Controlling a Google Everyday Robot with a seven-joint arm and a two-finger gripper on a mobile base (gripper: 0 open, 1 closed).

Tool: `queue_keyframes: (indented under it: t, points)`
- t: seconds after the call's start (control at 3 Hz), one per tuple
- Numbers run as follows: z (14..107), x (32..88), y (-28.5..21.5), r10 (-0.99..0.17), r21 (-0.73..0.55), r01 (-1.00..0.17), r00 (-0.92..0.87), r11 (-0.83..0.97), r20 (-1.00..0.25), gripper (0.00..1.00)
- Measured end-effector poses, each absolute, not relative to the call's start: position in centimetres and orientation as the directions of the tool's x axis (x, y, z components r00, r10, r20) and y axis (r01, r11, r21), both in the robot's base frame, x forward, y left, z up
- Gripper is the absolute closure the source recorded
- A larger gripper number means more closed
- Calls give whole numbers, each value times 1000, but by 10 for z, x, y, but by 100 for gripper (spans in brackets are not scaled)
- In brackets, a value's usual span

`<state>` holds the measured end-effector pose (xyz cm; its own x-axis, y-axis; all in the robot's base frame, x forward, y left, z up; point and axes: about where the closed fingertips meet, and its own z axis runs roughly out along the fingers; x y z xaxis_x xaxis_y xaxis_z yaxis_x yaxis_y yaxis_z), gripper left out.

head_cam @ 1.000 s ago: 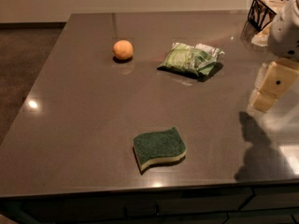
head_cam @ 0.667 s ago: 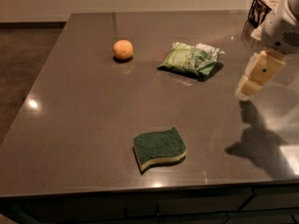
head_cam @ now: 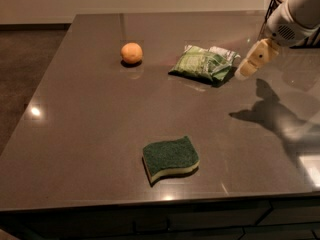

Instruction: Move green jalapeno chip bag near sponge

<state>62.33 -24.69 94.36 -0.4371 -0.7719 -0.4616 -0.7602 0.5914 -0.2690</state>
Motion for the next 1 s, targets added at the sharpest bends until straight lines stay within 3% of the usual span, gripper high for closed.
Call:
queue_keyframes:
  t: [1.0]
  points:
    - [873, 722, -215, -699, -108, -754, -534, 648, -476, 0]
